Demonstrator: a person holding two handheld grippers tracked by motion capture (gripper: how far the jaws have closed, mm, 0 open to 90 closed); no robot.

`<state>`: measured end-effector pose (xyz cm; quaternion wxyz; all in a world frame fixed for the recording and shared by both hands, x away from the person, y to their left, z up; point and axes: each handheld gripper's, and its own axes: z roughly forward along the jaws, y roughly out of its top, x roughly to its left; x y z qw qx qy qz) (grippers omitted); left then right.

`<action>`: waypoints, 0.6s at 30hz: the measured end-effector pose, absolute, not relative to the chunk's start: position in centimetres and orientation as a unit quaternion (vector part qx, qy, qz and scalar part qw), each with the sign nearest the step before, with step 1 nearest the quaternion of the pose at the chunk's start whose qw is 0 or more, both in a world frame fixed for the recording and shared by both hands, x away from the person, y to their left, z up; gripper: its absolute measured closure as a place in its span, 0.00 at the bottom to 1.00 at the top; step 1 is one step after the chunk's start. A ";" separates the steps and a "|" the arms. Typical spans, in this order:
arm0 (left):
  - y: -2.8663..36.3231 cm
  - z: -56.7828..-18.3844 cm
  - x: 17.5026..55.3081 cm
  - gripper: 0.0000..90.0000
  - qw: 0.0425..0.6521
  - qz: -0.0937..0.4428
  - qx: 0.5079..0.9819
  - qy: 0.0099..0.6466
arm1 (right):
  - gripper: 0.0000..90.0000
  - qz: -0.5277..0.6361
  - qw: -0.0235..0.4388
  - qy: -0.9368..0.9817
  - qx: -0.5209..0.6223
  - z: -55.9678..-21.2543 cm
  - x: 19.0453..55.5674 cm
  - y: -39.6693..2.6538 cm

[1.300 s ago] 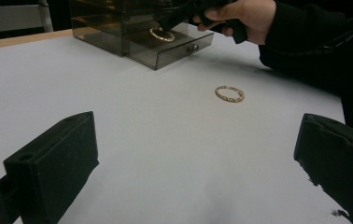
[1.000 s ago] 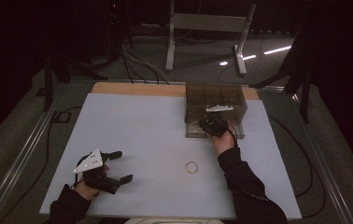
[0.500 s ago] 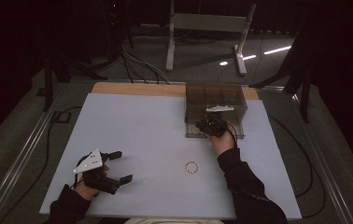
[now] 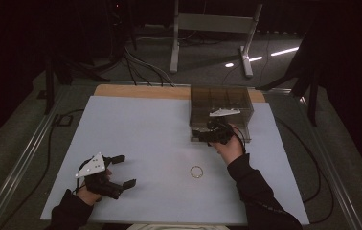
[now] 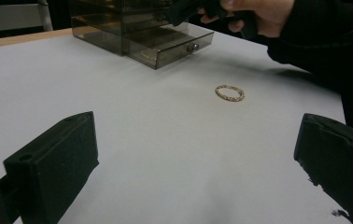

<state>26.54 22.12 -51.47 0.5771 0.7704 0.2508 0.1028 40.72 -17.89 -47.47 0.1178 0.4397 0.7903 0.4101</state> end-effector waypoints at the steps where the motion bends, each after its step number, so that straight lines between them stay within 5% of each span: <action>1: 22.1 -51.4 26.5 0.01 0.577 0.103 0.770 0.250 | 0.21 0.411 0.118 0.791 0.438 -47.3 40.5 -17.8; 18: 22.1 -51.4 26.5 0.01 0.578 0.102 0.770 0.251 | 0.15 0.436 0.100 0.802 0.396 -46.3 36.9 -18.1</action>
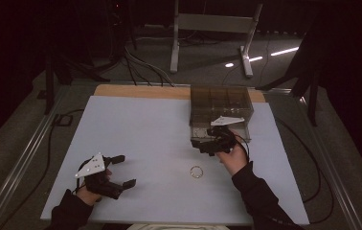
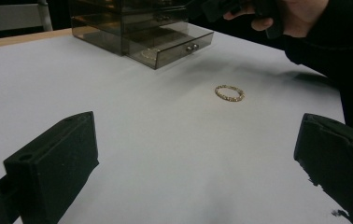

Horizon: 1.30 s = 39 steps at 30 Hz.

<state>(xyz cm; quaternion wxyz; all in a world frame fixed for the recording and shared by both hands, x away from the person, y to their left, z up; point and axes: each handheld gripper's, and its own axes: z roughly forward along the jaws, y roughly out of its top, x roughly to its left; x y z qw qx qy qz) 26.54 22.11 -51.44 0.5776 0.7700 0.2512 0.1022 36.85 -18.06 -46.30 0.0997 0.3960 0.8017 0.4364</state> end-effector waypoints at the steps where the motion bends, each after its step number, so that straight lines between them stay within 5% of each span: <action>1: 22.1 -51.4 26.5 0.01 0.578 0.101 0.770 0.251 | 0.15 0.438 0.098 0.802 0.395 -46.3 36.6 -18.1; 39: 22.0 -51.4 26.5 0.01 0.576 0.102 0.772 0.250 | 0.16 0.450 0.066 0.820 0.348 -47.8 29.1 -18.5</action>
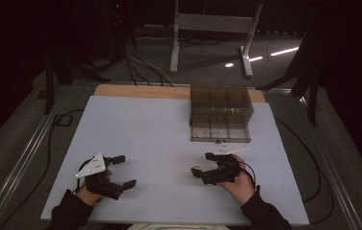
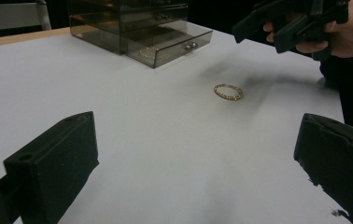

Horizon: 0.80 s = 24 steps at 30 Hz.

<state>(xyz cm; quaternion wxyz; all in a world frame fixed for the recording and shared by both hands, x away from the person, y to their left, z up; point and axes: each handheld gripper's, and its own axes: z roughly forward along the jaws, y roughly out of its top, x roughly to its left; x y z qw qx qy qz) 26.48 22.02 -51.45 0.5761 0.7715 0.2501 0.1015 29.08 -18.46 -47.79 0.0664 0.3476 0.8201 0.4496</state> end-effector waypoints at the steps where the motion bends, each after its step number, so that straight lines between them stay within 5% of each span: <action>1: 22.0 -51.4 26.5 0.01 0.575 0.102 0.773 0.249 | 0.16 0.447 0.066 0.822 0.347 -47.9 29.0 -18.4; 9: 22.0 -51.4 26.5 0.01 0.576 0.101 0.772 0.248 | 0.23 0.433 0.061 0.834 0.338 -49.0 28.5 -18.0; 24: 22.0 -51.4 26.5 0.01 0.575 0.102 0.773 0.246 | 0.62 0.389 0.071 0.862 0.317 -51.3 29.0 -16.9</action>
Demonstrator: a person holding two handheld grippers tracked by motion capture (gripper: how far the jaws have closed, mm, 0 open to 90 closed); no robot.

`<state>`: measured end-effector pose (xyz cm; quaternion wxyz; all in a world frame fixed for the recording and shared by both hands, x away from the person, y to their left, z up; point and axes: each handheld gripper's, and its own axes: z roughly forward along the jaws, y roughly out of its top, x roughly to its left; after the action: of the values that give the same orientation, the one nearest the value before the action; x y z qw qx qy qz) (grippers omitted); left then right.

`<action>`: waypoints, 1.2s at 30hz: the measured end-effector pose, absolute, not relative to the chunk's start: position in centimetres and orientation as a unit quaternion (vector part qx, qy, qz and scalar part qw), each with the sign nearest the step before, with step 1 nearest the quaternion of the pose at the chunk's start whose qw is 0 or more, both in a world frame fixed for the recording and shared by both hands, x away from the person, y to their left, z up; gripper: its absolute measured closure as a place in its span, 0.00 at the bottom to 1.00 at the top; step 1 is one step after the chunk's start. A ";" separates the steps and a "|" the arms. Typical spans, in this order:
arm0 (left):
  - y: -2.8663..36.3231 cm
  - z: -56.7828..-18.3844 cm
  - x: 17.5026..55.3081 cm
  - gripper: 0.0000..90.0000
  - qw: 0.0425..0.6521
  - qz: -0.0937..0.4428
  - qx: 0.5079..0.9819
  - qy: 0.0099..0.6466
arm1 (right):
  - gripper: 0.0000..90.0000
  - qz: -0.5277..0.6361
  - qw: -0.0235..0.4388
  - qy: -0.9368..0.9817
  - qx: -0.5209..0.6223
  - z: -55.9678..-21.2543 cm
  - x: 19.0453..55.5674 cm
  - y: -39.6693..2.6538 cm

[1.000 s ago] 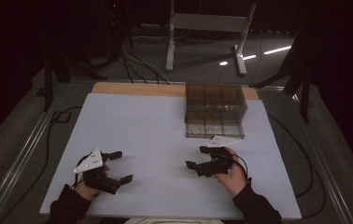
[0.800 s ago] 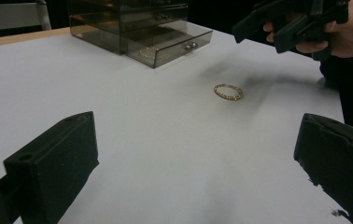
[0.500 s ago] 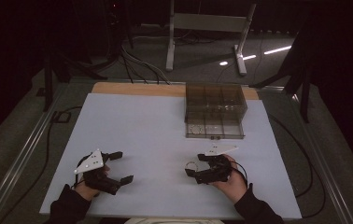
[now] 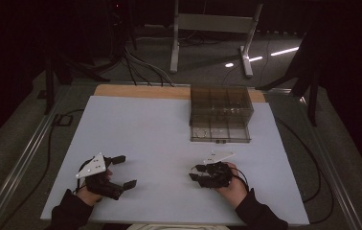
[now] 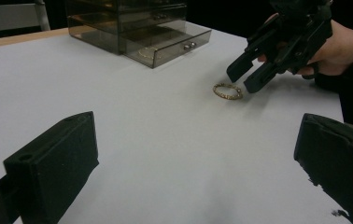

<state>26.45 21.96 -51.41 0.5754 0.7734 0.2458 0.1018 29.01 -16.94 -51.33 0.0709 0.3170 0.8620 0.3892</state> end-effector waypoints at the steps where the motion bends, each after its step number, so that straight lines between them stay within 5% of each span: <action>1: 22.0 -51.4 26.5 0.01 0.576 0.102 0.773 0.245 | 0.64 0.386 0.073 0.864 0.314 -51.5 29.1 -16.9; 22: 21.9 -51.4 26.4 0.01 0.574 0.104 0.775 0.244 | 0.94 0.336 0.123 0.890 0.283 -52.3 28.5 -15.2; 36: 21.9 -51.4 26.5 0.01 0.576 0.102 0.773 0.246 | 0.95 0.341 0.121 0.887 0.285 -51.7 28.5 -15.3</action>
<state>26.50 21.91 -51.41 0.5755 0.7732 0.2460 0.1016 28.50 -15.32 -51.71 0.1209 0.2850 0.8875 0.3413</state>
